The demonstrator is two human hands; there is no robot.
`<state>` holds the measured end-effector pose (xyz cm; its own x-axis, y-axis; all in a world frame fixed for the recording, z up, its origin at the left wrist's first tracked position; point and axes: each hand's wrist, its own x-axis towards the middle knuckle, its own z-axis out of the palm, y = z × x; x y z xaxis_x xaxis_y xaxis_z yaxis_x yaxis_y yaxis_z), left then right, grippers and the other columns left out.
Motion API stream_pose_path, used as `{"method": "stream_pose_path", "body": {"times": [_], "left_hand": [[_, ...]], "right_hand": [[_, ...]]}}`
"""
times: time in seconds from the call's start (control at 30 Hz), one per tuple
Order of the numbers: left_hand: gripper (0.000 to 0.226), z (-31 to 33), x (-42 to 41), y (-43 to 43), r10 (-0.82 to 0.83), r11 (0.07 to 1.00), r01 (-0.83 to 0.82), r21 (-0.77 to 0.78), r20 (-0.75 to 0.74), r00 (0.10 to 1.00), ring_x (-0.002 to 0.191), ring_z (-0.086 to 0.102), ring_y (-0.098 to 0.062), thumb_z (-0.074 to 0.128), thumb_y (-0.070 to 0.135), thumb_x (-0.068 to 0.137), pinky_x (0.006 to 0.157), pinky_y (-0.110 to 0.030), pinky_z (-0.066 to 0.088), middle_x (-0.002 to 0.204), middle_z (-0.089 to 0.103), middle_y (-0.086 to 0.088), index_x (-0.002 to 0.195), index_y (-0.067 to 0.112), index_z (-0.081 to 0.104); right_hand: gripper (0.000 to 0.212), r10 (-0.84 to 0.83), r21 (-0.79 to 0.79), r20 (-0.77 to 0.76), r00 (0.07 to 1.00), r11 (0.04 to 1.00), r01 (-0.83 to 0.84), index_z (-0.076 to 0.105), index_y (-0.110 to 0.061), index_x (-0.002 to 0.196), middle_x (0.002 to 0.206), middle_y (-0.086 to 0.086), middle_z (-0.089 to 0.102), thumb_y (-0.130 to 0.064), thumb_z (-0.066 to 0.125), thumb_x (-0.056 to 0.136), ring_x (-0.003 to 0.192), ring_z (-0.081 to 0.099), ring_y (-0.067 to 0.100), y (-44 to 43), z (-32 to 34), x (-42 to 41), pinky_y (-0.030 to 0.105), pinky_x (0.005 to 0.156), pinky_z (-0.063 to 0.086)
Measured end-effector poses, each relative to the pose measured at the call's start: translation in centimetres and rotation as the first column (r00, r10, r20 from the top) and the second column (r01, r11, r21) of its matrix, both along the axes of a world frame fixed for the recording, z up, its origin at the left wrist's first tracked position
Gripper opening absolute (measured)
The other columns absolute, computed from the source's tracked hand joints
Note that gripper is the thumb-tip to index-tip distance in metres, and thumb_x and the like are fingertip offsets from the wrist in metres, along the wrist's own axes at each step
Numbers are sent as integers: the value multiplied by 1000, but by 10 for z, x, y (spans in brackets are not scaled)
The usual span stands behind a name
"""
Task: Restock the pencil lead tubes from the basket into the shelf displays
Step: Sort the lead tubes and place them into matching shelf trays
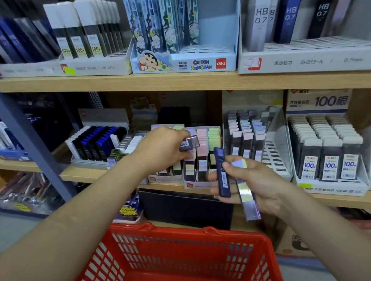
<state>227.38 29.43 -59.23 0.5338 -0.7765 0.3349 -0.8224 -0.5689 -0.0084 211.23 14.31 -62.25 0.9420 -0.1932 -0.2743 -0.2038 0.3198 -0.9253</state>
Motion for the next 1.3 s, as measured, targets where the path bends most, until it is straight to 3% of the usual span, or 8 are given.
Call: {"method": "stream_pose_path", "body": {"times": [0.17,0.37,0.5,0.63,0.83,0.97,1.1,1.3], "left_hand": [[27,0,-2,-2,-21,999,22,-40,23,1000,92,59,-20,70,38,84,74,-37,51,100,66,2,105,23,63],[17,11,0,1,-20,982,-28,-187,-246,969,82,62,-14,75,31,81,71,-34,52,87,66,4,92,21,67],[14,26,-10,2,-191,900,-76,-428,-547,815,58,59,-2,72,28,84,55,-25,47,80,71,-2,86,15,69],[12,30,-23,1,-270,920,-42,-389,-709,651,46,48,-9,73,22,85,41,-22,38,69,70,-5,86,10,71],[15,27,-26,-1,-327,885,-97,-455,-757,566,48,52,-10,74,14,83,39,-23,38,59,64,3,94,6,68],[19,27,-34,-6,-411,858,-99,-503,-791,453,49,50,-11,73,8,82,41,-20,38,63,66,2,99,5,67],[19,28,-40,-7,-490,830,-60,-555,-775,399,48,48,-9,72,9,80,40,-19,36,73,68,-5,99,9,68],[20,24,-47,-18,-499,818,-66,-571,-762,413,45,44,-11,74,20,77,39,-20,35,68,55,-18,84,4,64]], "right_hand": [[17,34,-270,-7,999,962,-35,53,-13,101,81,12,73,-29,48,103,50,63,22,3,-3,2,18,36,30],[17,-32,-345,46,998,937,46,57,-13,94,66,5,67,-25,48,103,50,58,19,3,-6,4,19,39,31],[14,-57,-339,55,997,938,72,57,-16,96,69,6,69,-25,50,102,56,63,16,7,-3,5,19,41,35],[13,-59,-395,89,994,914,90,59,-16,99,74,6,74,-29,55,100,69,57,23,13,3,6,25,51,34],[6,-107,-390,150,983,907,158,64,-20,88,84,26,65,-22,66,93,63,45,18,7,8,2,17,40,27],[4,-76,-313,155,985,942,122,65,-16,89,70,6,47,-15,69,90,57,37,14,0,8,0,18,39,24],[12,4,-164,137,991,986,18,67,-11,104,72,7,58,-12,59,95,49,37,7,-7,12,-6,16,37,24],[29,88,-75,88,992,994,-82,77,-15,97,81,10,72,-29,51,98,55,43,12,-8,20,-14,16,36,20]]}}
